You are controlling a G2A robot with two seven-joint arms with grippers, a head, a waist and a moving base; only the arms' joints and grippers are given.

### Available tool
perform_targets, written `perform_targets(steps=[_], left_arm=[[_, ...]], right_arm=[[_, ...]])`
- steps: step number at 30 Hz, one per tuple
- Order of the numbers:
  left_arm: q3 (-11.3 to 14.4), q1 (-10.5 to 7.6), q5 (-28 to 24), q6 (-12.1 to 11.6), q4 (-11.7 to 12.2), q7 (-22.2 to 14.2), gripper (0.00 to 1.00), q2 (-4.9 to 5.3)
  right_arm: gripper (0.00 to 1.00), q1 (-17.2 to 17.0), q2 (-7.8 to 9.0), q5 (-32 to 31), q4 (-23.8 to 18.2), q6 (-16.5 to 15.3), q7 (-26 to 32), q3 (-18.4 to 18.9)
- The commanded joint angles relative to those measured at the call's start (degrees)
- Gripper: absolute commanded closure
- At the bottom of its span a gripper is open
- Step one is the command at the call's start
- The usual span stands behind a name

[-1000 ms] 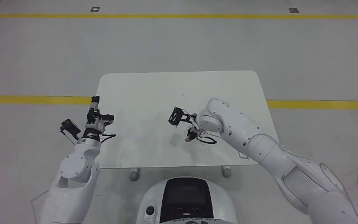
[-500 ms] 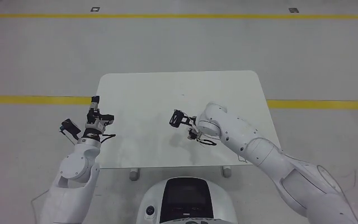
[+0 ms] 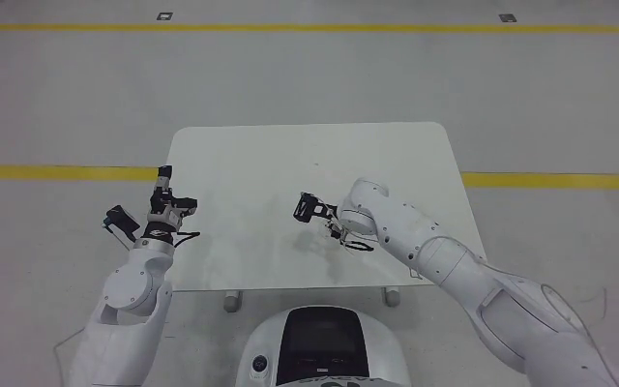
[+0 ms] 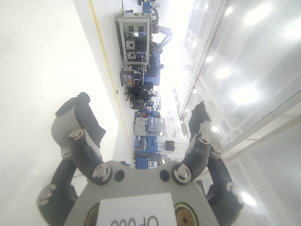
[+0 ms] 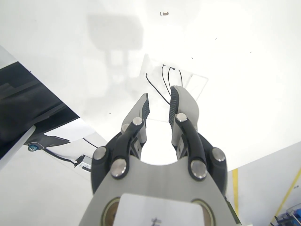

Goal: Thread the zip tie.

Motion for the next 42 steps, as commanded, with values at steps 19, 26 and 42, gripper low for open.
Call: perform_targets(steps=[19,26,42], left_arm=[[0.0,0.0,0.0,0.0,0.0,0.0,0.0,0.0],[0.0,0.0,0.0,0.0,0.0,0.0,0.0,0.0],[0.0,0.0,0.0,0.0,0.0,0.0,0.0,0.0]], right_arm=[[0.73,4.51,-3.04,6.76,6.04,0.01,0.81,-9.86],[0.84,6.18,-3.52,6.8,8.36,0.01,-1.15,-12.24],[0.78,7.58,-6.37,10.07,13.52,0.01,-1.13,-16.1]])
